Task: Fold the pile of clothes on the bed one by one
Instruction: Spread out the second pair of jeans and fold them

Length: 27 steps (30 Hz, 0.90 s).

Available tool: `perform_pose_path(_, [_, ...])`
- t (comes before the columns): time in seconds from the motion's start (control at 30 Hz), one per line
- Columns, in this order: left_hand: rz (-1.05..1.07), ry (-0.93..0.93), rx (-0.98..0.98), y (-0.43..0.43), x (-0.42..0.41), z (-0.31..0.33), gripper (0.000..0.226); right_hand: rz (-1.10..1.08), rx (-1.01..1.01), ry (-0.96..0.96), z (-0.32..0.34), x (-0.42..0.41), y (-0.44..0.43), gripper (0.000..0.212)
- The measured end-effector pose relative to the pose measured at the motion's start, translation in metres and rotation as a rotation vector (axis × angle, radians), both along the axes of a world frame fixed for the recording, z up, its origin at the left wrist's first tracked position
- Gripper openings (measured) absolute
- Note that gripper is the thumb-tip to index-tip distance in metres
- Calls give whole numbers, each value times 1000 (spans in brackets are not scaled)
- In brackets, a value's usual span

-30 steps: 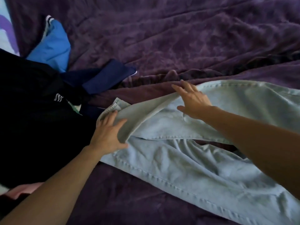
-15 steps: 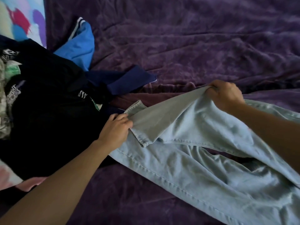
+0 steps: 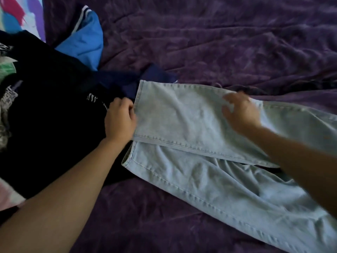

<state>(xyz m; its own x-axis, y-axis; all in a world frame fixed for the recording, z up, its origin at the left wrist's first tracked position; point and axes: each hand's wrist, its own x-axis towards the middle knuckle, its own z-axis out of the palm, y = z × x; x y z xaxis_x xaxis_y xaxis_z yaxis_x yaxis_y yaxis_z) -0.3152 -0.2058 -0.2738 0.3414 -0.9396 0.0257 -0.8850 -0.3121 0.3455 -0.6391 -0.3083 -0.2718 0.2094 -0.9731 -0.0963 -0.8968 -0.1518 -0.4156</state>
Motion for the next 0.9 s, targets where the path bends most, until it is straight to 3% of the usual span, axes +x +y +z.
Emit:
perform_pose_path(0.07, [-276,-38,-40,51,-23,-8,6,127,-26,-114,-4,3,71,13])
perform_pose_path(0.13, [-560,-68,119,106,-45,-23,15,302,35,-130,-17,2,145,15])
perform_pose_path(0.17, [-655,-124,229,128,-52,-32,25,394,85,-82,-28,0,177,27])
perform_pose_path(0.23, [-690,-254,403,152,-55,-51,53,554,228,144,-51,-4,225,71])
perform_pose_path(0.3, [-644,-327,406,152,-54,-60,51,553,315,310,-69,-7,248,95])
perform_pose_path(0.43, [-573,-374,331,133,-57,-43,15,508,143,253,-72,-12,257,55])
perform_pose_path(0.5, [-568,-324,290,140,-51,-22,16,462,119,157,-59,-17,253,44])
perform_pose_path(0.6, [-586,-314,275,181,-41,12,31,469,124,17,-27,-25,261,49])
perform_pose_path(0.7, [-586,-344,384,244,-40,34,38,628,210,-8,-4,-31,297,46])
perform_pose_path(0.77, [-561,-374,517,280,-53,38,30,709,351,53,-5,-37,323,44])
perform_pose_path(0.83, [-472,-355,734,299,-75,32,38,716,563,110,-15,-51,340,40])
perform_pose_path(0.9, [-337,-418,858,302,-104,23,39,648,650,173,-26,-79,340,43])
